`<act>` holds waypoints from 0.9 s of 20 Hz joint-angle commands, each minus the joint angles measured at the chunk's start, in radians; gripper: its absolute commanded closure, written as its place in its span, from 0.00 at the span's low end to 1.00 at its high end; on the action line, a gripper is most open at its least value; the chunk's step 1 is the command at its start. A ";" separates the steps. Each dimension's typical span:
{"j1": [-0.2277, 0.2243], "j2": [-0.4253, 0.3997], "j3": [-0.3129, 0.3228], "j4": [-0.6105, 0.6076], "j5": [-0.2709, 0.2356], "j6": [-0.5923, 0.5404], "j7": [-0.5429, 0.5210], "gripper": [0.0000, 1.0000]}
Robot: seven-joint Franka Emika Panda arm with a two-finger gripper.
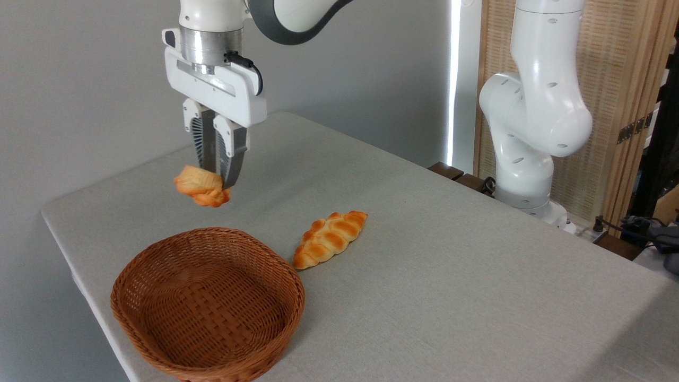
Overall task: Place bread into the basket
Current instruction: 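Lift the bun and carry it over the wicker basket, then open the gripper to drop the bun into the basket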
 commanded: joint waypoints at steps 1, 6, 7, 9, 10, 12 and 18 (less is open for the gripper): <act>-0.006 0.025 0.040 0.013 0.021 0.082 0.007 0.48; -0.008 0.059 0.060 0.013 0.070 0.108 0.041 0.34; -0.008 0.068 0.061 0.013 0.078 0.111 0.041 0.10; -0.008 0.080 0.060 0.013 0.095 0.113 0.040 0.00; -0.008 0.086 0.060 0.013 0.098 0.114 0.040 0.00; -0.008 0.094 0.060 0.013 0.096 0.116 0.040 0.00; -0.011 0.093 0.058 0.013 0.096 0.113 0.041 0.00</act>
